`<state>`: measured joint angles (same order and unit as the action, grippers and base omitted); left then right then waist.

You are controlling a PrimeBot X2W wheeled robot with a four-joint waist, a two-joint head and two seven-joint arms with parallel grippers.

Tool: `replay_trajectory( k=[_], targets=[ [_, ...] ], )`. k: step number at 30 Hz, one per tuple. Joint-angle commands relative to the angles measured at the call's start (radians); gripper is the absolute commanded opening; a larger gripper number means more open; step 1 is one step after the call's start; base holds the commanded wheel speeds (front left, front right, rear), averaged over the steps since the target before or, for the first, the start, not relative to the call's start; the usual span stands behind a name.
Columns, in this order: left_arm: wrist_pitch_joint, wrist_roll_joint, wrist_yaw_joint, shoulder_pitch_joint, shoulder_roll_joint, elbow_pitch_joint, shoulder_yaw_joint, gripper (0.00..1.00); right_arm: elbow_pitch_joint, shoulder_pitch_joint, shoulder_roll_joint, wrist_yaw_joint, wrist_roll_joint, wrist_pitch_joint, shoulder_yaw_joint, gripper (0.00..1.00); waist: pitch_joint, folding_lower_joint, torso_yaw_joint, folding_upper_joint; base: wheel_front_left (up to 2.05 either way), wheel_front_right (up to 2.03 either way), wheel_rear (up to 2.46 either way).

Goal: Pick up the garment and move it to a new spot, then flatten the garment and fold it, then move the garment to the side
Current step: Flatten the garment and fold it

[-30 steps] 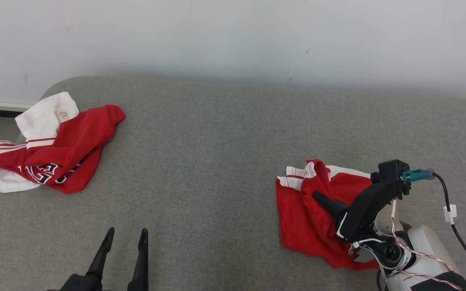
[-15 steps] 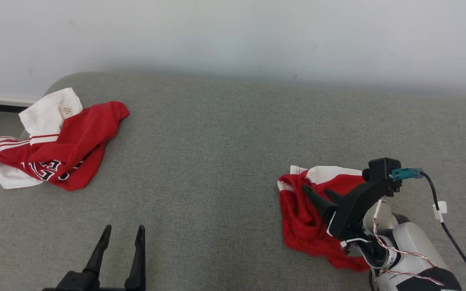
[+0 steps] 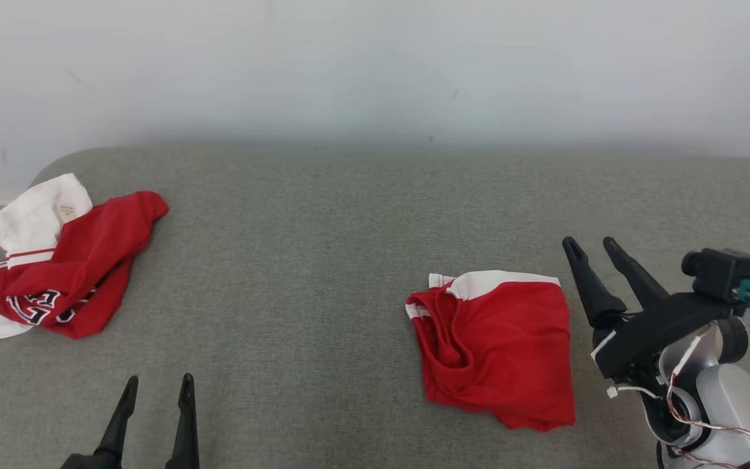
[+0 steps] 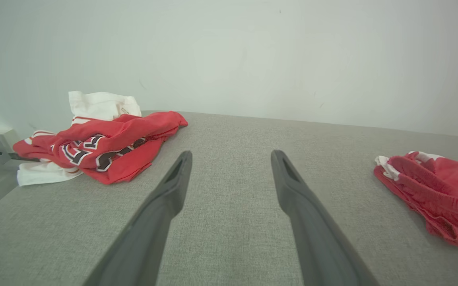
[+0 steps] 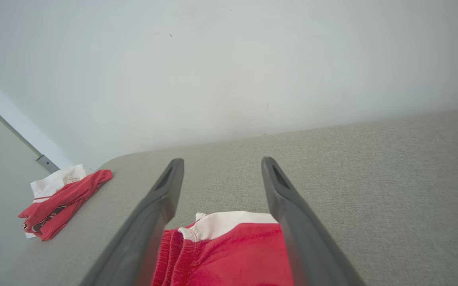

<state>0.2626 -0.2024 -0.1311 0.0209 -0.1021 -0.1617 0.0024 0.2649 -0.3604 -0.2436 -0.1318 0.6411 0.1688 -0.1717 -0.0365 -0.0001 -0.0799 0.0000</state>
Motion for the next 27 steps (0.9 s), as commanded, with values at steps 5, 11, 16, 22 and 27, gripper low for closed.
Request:
replay_trajectory(
  k=[5, 11, 16, 22, 27],
  targets=[
    [0.003, 0.026, 0.002, 0.031, 0.013, 0.03, 0.04, 1.0, -0.059, 0.083, -0.037, 0.002, -0.045, -0.165, -0.02, 1.0, 0.014, 0.0001, 0.056, 0.0, 0.0, 0.0, 0.0],
    [0.003, 0.045, 0.002, 0.041, 0.016, 0.048, 0.063, 1.0, -0.073, 0.165, -0.052, 0.002, -0.088, -0.313, -0.02, 1.0, 0.017, 0.0001, 0.08, 0.0, 0.0, 0.0, 0.0],
    [0.003, 0.056, 0.002, 0.046, 0.017, 0.057, 0.071, 1.0, -0.085, 0.214, -0.062, 0.002, -0.145, -0.386, -0.014, 1.0, 0.019, 0.0001, 0.086, 0.0, 0.0, 0.0, 0.0],
    [0.003, 0.062, 0.002, 0.052, 0.019, 0.067, 0.073, 1.0, -0.126, 0.292, -0.017, 0.002, -0.192, -0.427, 0.034, 1.0, 0.022, 0.0001, 0.088, 0.0, 0.0, 0.0, 0.0],
    [0.003, 0.063, 0.002, 0.057, 0.02, 0.07, 0.074, 1.0, -0.158, 0.353, 0.017, 0.002, -0.254, -0.433, 0.064, 1.0, 0.025, 0.0001, 0.084, 0.0, 0.0, 0.0, 0.0]
  ],
)
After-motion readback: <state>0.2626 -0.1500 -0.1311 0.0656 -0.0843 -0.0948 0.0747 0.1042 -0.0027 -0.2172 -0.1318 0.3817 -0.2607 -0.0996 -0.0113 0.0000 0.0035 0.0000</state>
